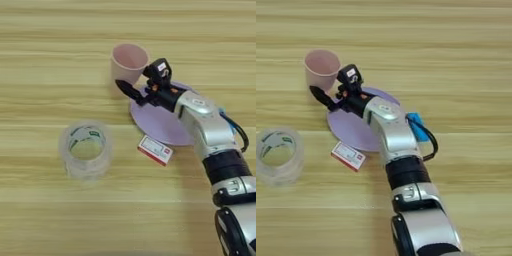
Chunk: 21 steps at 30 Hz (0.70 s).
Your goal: Move the objects on the table
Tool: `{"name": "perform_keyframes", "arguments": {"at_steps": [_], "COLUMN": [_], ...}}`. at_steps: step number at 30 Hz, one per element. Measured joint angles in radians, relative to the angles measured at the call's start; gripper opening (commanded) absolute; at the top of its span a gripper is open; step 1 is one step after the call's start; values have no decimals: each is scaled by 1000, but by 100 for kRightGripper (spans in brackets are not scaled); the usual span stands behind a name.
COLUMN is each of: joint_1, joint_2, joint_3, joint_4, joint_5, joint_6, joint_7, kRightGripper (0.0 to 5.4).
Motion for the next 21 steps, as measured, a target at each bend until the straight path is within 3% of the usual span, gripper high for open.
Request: {"name": "perform_keyframes", "arguments": {"at_steps": [10, 21], "joint_1": [90, 182], "joint_2": [-82, -120], "joint_3": [-80, -104], "joint_4": [-125, -193], "joint_5": [29, 35], "joint_6": [69, 116], "joint_7": [-39, -72], "kRightGripper": [407, 407]}}
